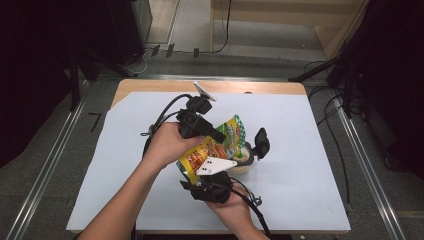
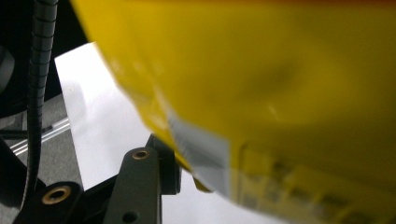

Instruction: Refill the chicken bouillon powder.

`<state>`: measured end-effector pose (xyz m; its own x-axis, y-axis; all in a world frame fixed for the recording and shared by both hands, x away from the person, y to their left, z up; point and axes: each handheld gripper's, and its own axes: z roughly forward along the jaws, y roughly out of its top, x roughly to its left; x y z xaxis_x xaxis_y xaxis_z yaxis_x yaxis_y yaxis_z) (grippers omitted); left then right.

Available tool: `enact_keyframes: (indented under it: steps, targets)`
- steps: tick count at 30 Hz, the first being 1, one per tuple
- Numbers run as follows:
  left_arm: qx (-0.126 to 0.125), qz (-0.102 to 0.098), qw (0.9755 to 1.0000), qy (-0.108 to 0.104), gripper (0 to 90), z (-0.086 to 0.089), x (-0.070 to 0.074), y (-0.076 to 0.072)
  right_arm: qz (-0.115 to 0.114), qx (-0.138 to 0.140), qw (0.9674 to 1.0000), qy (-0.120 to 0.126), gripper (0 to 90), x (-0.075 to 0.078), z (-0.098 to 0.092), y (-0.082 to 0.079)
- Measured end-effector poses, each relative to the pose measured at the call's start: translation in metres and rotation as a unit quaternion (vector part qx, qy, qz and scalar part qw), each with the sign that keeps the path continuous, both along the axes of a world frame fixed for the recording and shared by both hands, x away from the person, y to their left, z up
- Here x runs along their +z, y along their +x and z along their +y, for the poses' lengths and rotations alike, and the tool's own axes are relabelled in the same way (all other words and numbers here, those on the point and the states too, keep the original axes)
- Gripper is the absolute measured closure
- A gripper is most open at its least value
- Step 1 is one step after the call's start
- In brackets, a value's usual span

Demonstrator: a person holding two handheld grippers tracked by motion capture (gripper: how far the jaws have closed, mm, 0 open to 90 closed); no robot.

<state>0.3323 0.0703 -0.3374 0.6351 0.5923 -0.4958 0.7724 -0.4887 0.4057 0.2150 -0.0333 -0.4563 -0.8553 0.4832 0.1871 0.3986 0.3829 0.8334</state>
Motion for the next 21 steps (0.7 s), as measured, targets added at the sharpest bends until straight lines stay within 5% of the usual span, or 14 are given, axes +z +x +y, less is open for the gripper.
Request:
enact_keyframes:
  steps: [21]
  targets:
    - [-0.012,-0.020,0.9995,-0.023,84.3,0.003,-0.014,-0.005,-0.032,0.022,0.9983,-0.043,62.0,-0.011,-0.006,-0.003]
